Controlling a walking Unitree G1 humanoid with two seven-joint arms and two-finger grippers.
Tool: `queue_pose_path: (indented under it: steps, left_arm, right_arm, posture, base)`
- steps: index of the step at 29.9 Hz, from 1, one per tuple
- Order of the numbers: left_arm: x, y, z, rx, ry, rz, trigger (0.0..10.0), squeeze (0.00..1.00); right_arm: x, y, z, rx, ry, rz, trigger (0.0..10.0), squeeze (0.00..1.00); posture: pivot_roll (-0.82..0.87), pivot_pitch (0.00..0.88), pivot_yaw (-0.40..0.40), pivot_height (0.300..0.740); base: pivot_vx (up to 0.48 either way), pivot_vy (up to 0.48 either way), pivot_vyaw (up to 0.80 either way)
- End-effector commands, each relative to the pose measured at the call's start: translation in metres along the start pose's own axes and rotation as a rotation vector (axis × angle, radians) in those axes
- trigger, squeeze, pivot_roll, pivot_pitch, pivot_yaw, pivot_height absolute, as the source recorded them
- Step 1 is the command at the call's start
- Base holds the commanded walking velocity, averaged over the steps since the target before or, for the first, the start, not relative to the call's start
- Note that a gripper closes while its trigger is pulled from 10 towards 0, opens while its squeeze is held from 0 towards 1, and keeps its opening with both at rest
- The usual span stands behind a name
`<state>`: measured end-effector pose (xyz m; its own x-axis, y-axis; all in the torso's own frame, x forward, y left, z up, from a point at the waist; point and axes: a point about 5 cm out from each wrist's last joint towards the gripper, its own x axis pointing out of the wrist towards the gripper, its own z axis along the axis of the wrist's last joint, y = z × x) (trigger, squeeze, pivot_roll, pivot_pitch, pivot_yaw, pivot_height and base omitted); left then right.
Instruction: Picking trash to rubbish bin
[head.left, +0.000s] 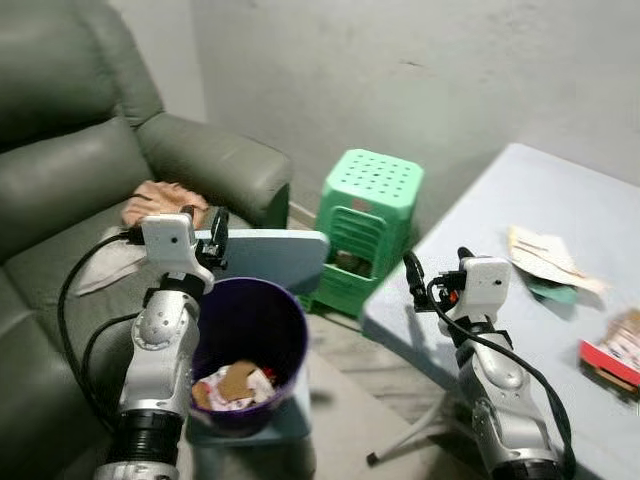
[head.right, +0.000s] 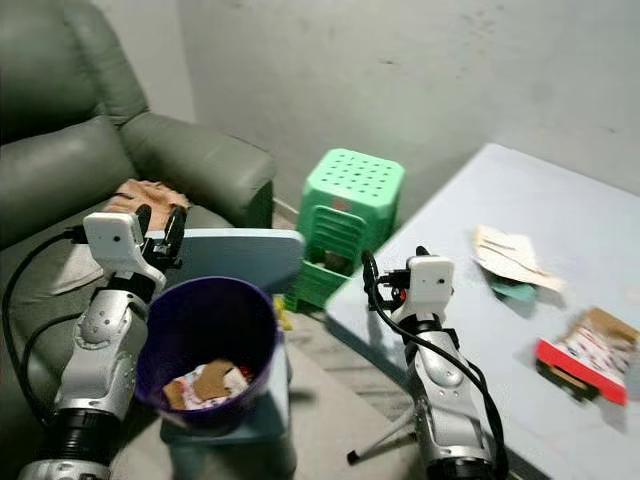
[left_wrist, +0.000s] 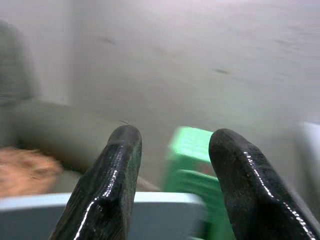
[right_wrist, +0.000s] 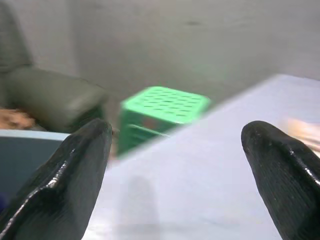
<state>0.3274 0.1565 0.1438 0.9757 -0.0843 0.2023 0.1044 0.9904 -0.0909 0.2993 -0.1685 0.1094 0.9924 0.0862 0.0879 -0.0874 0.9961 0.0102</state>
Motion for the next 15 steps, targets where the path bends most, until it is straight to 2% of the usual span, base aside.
queue_pose_path:
  steps: [1,15]
  left_arm:
    - [0.0027,0.002,0.0065,0.014,-0.016,-0.003,10.0,0.0]
    - [0.0021,0.0032,0.0067,0.017,-0.007,0.003,10.0,0.0]
  right_arm:
    - [-0.0006,-0.002,0.0009,0.001,-0.006,-0.015,10.0,0.0]
    - [-0.0021,-0.0014,-0.0004,-0.001,0.0,-0.013,10.0,0.0]
  posture:
    - [0.05,0.0,-0.057,0.74]
    - [0.05,0.0,-0.057,0.74]
  base:
    - [0.0,0.0,-0.72]
    - [0.0,0.0,-0.72]
